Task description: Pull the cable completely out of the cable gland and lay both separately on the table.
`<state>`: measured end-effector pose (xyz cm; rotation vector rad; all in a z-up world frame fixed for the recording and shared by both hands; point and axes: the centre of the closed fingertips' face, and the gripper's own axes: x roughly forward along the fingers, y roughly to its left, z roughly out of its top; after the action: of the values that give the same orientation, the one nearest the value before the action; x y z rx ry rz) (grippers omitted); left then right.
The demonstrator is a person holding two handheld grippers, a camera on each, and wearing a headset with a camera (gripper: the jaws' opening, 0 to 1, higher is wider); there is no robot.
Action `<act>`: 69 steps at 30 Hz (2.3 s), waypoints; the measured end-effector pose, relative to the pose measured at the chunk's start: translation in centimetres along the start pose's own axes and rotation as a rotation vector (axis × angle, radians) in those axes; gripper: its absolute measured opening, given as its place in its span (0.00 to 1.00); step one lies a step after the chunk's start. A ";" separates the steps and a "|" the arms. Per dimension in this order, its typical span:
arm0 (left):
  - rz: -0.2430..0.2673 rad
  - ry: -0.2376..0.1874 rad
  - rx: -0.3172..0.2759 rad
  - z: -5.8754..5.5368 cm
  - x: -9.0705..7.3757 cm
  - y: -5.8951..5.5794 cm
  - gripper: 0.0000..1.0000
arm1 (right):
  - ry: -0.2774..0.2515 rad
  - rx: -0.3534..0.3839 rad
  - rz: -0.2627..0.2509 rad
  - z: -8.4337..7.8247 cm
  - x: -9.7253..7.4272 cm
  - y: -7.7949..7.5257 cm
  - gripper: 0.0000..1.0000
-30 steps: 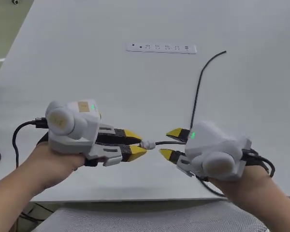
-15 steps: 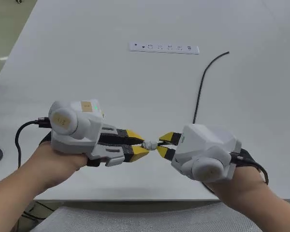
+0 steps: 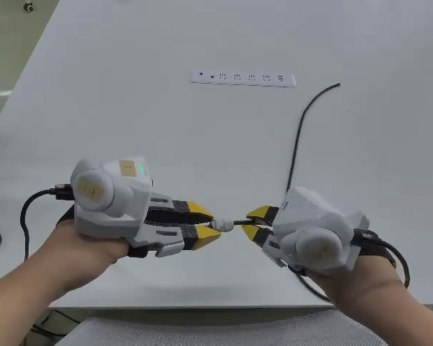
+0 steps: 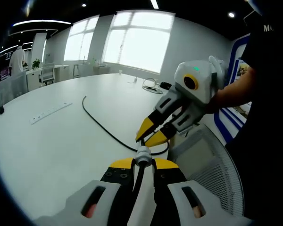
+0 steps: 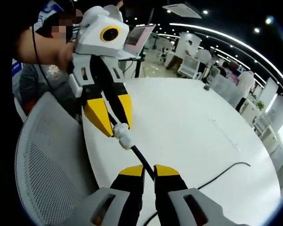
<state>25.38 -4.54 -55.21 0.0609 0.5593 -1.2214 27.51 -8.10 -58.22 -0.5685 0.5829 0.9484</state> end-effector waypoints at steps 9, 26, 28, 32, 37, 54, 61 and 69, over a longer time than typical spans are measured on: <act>0.006 -0.003 0.000 0.0 0.0 0.0 0.15 | 0.004 0.155 0.000 -1.6 -0.1 -0.8 0.03; 0.013 -0.012 -0.007 -0.1 0.0 -0.2 0.15 | 0.059 0.341 -0.029 -5.1 0.1 -1.6 0.02; 0.013 -0.012 -0.006 0.0 0.1 -0.2 0.15 | 0.065 0.361 -0.031 -5.4 0.1 -1.6 0.02; 0.015 -0.016 -0.004 0.2 0.1 -0.2 0.15 | 0.076 0.392 -0.041 -6.2 0.1 -1.9 0.02; 0.018 -0.019 -0.007 0.2 0.0 -0.2 0.15 | 0.104 0.453 -0.051 -7.2 0.2 -2.1 0.02; 0.017 -0.018 -0.023 -0.2 -0.1 -0.3 0.15 | 0.101 0.352 -0.055 -7.1 -0.2 -1.9 0.05; 0.009 -0.017 -0.025 -0.2 -0.1 -0.5 0.15 | 0.059 0.197 -0.062 -5.4 -1.6 -1.7 0.19; 0.007 -0.014 -0.023 -0.3 0.0 -0.6 0.15 | -0.040 -0.043 -0.019 -0.4 -1.8 0.8 0.21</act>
<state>24.73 -4.69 -55.28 0.0352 0.5606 -1.2077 25.86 -9.02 -57.40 -0.5915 0.5210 0.9540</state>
